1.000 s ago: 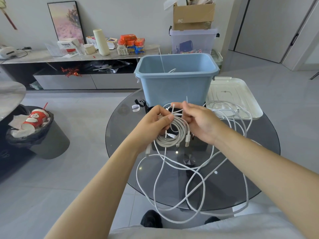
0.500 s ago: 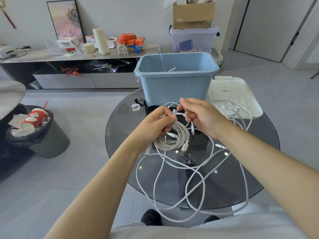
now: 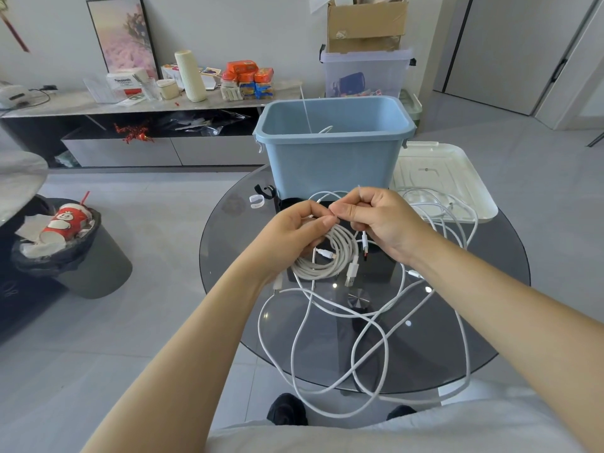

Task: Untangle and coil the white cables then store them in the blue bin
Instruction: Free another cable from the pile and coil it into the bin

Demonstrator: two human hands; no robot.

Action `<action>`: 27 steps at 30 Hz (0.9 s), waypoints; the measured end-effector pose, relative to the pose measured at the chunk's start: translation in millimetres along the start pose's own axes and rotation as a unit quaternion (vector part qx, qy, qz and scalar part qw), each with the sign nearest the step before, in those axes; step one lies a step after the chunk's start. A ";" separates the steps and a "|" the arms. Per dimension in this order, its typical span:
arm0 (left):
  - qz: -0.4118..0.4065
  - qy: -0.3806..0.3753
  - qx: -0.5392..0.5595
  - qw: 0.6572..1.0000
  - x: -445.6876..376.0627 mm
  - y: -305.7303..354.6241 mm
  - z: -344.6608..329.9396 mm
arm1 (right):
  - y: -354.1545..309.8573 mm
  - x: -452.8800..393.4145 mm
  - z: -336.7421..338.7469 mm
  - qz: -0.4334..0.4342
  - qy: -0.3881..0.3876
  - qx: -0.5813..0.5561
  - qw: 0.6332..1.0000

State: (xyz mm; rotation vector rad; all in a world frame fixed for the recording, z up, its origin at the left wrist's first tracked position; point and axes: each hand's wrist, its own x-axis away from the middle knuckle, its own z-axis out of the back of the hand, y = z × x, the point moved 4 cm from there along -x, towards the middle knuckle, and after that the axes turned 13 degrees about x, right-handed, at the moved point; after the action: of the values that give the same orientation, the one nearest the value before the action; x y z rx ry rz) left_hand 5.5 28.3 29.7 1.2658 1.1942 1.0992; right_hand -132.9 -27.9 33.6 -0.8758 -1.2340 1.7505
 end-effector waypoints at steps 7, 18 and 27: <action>0.003 0.005 0.051 0.999 0.4 -2.2 2.5 | -1.1 -2.5 -1.6 -0.021 -0.022 -0.052 0.998; 0.005 -0.077 0.101 0.992 5.9 3.5 -2.4 | 0.4 -4.4 9.9 -0.034 -0.004 -0.083 0.996; 0.007 -0.057 0.088 0.994 6.1 4.2 -2.4 | 2.3 0.4 -7.1 -0.011 -0.074 -0.023 0.997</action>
State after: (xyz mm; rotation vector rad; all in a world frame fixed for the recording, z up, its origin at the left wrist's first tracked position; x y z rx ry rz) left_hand 3.9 34.7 33.8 1.4541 1.2176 0.9343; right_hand -127.4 -25.2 29.3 -0.7663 -1.3788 1.8020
